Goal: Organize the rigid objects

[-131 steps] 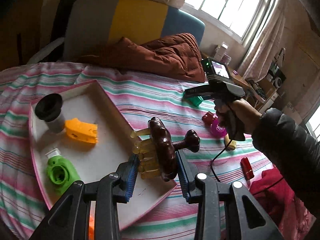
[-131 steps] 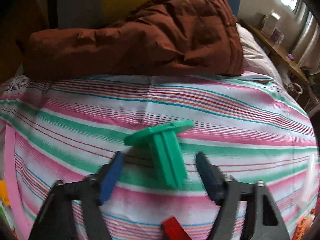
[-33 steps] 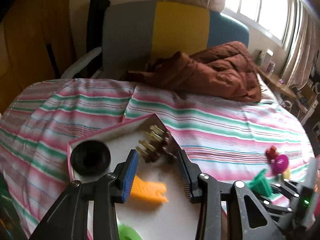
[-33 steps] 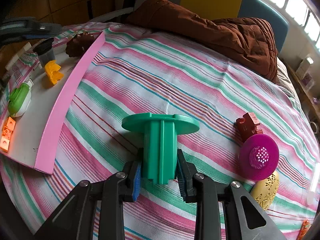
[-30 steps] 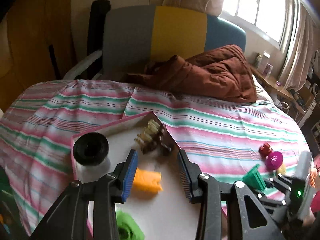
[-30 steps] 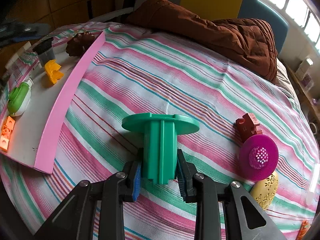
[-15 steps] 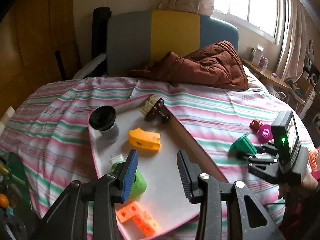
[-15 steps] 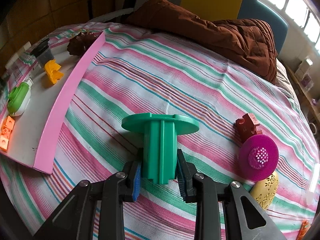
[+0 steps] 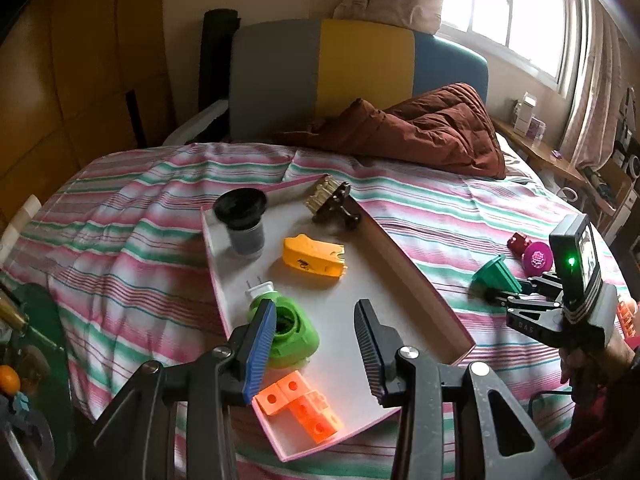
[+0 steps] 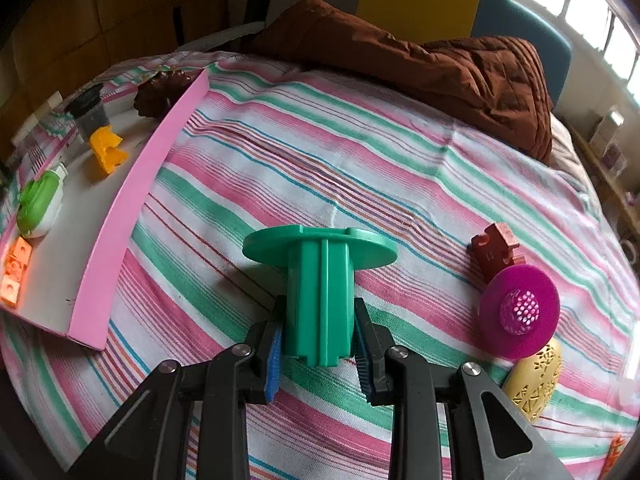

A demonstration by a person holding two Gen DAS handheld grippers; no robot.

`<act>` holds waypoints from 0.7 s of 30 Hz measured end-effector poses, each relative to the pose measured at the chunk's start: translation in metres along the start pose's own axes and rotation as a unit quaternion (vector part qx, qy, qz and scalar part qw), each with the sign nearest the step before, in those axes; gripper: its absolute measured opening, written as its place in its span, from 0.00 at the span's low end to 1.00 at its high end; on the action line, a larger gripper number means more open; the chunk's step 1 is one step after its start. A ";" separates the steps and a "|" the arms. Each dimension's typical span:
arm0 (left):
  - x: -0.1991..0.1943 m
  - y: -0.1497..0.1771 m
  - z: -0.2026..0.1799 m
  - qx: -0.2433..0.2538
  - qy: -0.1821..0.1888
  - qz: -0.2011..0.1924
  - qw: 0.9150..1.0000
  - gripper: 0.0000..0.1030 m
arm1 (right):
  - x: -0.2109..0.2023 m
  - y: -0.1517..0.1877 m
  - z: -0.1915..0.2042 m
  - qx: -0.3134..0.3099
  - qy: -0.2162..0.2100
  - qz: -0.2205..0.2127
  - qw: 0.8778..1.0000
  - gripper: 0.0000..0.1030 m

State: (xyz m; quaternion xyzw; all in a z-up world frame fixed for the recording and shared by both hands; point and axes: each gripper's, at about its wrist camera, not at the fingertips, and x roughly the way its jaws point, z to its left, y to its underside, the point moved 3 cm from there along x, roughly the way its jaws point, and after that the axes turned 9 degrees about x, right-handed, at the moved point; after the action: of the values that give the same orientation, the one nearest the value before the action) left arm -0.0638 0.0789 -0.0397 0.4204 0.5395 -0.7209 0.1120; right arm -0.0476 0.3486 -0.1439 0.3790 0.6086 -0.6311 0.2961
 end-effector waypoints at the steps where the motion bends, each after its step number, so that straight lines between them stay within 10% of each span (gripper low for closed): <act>1: 0.000 0.001 0.002 -0.002 0.000 0.000 1.000 0.40 | 0.000 0.001 0.002 -0.009 0.008 -0.004 1.000 0.29; 21: -0.016 0.019 0.049 -0.035 -0.038 0.003 0.999 0.40 | 0.003 -0.002 0.003 -0.005 0.011 -0.005 1.000 0.29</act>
State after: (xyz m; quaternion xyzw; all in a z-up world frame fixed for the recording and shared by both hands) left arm -0.0659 0.0241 -0.0373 0.3900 0.5583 -0.7170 0.1490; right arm -0.0514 0.3460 -0.1451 0.3818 0.6167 -0.6253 0.2877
